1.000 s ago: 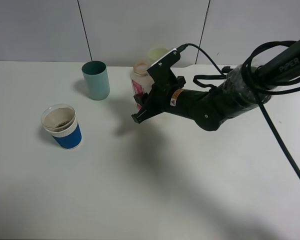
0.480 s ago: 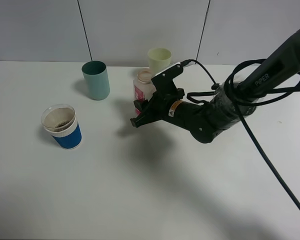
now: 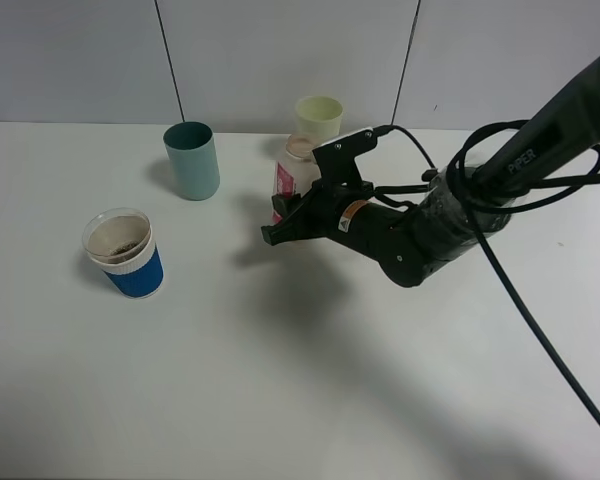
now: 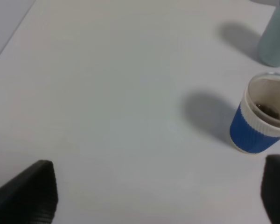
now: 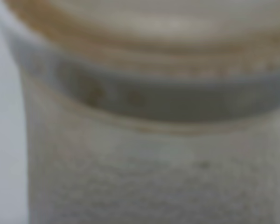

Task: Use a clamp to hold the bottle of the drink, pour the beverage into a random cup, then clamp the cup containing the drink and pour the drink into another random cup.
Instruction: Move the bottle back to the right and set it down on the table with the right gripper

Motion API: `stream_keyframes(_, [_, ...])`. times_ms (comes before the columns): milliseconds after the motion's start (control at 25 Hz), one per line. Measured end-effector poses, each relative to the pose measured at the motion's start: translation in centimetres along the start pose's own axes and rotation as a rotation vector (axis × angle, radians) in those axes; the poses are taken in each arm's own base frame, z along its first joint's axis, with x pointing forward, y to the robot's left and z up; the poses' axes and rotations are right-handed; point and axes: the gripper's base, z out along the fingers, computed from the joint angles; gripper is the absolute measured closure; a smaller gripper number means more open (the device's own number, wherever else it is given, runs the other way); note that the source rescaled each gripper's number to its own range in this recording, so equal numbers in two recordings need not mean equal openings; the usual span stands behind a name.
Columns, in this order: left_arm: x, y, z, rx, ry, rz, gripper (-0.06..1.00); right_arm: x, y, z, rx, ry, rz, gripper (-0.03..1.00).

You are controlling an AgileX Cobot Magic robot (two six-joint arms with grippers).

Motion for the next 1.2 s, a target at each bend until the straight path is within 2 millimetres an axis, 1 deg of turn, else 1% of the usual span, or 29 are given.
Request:
stream_keyframes(440, [0.00,0.00,0.00,0.000,0.000,0.000,0.32,0.07,-0.05,0.07,0.007,0.023,0.016,0.97])
stream_keyframes(800, [0.00,0.00,0.00,0.000,0.000,0.000,0.32,-0.60,-0.06,-0.30,0.010,0.051,0.023,0.96])
stream_keyframes(920, [0.00,0.00,0.00,0.000,0.000,0.000,0.32,-0.57,-0.06,-0.33,0.010,0.055,0.023,0.84])
stream_keyframes(1160, [0.00,0.00,0.00,0.000,0.000,0.000,0.32,-0.48,-0.06,-0.34,0.009,0.065,0.023,0.43])
stream_keyframes(1200, [0.00,0.00,0.00,0.000,0.000,0.000,0.32,-0.48,-0.06,-0.34,0.009,0.065,0.023,0.39])
